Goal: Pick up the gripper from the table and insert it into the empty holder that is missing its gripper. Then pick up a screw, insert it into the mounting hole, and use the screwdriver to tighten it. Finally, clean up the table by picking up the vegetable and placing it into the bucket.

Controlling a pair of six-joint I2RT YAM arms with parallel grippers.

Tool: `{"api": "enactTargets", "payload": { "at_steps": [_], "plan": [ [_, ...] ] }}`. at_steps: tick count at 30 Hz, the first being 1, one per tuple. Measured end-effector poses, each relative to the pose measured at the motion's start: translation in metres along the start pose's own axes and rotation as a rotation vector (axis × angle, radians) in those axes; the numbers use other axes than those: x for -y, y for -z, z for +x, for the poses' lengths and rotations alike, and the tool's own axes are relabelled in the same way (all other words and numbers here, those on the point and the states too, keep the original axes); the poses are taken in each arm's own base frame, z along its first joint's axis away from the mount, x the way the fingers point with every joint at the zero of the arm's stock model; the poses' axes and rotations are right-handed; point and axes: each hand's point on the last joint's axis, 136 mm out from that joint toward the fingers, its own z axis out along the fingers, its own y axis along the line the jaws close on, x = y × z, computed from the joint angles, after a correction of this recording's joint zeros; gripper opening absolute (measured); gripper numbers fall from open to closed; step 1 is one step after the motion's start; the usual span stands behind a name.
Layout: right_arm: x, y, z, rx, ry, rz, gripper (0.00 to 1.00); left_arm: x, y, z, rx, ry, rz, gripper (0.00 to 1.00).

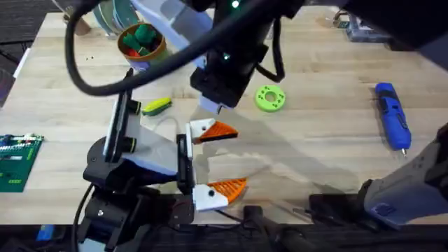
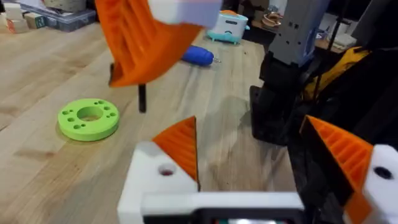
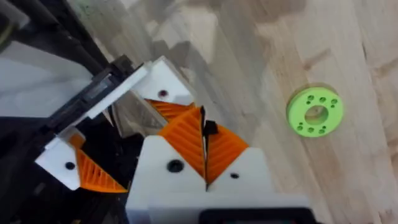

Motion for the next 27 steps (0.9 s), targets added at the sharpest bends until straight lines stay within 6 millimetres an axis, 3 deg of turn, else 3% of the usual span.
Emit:
{"api": "enactTargets", "payload": {
  "at_steps": [12, 27],
  "plan": [
    [-0.02, 0.001, -0.008, 0.034, 0.008, -0.104, 0.021, 0.0, 0.0, 0.0, 0.0, -0.023, 0.0, 0.993],
    [-0.027, -0.001, -0.009, 0.029, 0.006, -0.147, 0.021, 0.0, 0.0, 0.0, 0.0, -0.095, 0.0, 0.993]
  ]
}}
